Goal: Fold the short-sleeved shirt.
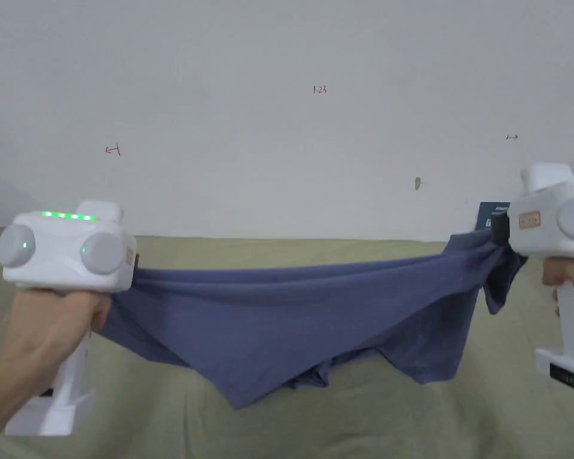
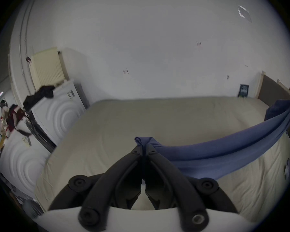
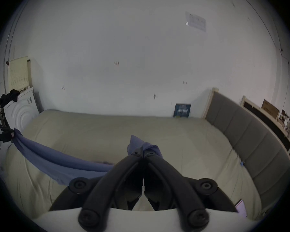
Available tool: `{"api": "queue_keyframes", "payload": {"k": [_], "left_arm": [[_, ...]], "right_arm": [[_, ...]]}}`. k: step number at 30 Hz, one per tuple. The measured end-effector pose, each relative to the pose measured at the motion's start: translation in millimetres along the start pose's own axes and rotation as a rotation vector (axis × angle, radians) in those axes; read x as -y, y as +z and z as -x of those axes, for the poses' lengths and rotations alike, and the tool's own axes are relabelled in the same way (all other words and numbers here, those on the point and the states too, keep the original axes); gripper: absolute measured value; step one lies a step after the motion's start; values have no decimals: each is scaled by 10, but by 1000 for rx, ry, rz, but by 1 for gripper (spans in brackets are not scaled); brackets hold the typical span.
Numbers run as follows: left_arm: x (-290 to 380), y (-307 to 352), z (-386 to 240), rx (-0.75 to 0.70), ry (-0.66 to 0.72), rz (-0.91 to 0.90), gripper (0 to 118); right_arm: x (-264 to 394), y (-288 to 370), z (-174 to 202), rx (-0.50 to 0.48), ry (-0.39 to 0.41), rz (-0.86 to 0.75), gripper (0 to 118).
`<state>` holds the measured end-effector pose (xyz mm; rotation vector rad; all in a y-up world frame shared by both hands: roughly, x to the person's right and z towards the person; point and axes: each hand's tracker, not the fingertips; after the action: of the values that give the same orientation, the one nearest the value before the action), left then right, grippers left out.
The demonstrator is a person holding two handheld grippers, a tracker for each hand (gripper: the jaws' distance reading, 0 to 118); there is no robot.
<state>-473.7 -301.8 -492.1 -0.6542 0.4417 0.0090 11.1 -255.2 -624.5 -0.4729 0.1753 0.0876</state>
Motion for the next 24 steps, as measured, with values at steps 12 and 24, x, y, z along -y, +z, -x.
{"api": "queue_keyframes", "payload": {"k": [12, 24], "left_arm": [[1581, 691, 179, 74, -29, 142, 0], [2879, 1451, 557, 105, 18, 239, 0]], "right_arm": [[1795, 1250, -471, -68, -124, 162, 1], [2966, 2361, -480, -89, -152, 233, 1]]}}
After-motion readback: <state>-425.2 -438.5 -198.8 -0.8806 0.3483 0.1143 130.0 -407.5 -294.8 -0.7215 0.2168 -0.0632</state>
